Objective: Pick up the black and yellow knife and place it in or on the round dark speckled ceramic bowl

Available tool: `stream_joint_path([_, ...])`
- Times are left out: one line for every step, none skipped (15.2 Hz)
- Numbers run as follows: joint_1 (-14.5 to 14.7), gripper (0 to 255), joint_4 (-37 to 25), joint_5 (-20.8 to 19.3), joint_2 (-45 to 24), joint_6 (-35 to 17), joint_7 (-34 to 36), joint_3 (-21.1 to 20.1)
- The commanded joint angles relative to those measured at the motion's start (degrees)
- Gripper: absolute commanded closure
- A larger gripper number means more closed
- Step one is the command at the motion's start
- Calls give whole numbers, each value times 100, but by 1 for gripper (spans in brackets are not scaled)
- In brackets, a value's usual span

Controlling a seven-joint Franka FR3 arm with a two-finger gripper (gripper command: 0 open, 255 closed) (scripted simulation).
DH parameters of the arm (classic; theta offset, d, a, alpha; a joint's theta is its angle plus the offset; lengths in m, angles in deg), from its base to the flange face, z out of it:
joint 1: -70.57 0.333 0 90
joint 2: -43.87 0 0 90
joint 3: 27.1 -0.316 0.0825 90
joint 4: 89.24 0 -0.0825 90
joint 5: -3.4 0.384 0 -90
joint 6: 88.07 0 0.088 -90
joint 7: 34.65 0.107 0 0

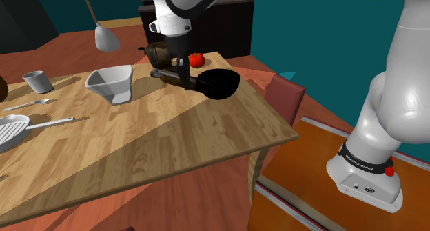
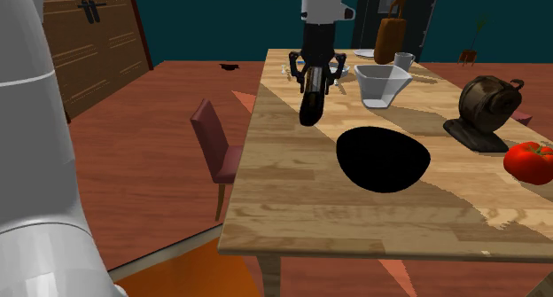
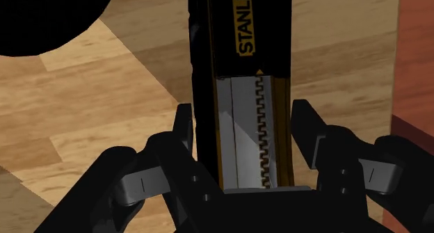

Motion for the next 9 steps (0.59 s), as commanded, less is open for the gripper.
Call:
stream_joint_path([-155, 255, 101, 33, 115, -1, -266, 96])
stream_joint_path([-234, 255, 170, 48, 168, -23, -398, 149])
stream_joint_path([-312, 255, 231, 61, 216, -43, -530, 202])
stream_joint_path([-389, 255, 285, 72, 258, -61, -662, 256])
stream_joint_path([-464, 255, 332, 81, 295, -77, -794, 312])
stream_joint_path([-539, 255, 372, 90, 326, -91, -925, 368])
stream_joint_path([-613, 255, 405, 97, 351, -104, -1057, 425])
stream_joint_path([-687, 255, 431, 102, 371, -115, -1188, 482])
stream_joint_path([-760, 255, 450, 107, 386, -124, -1320, 540])
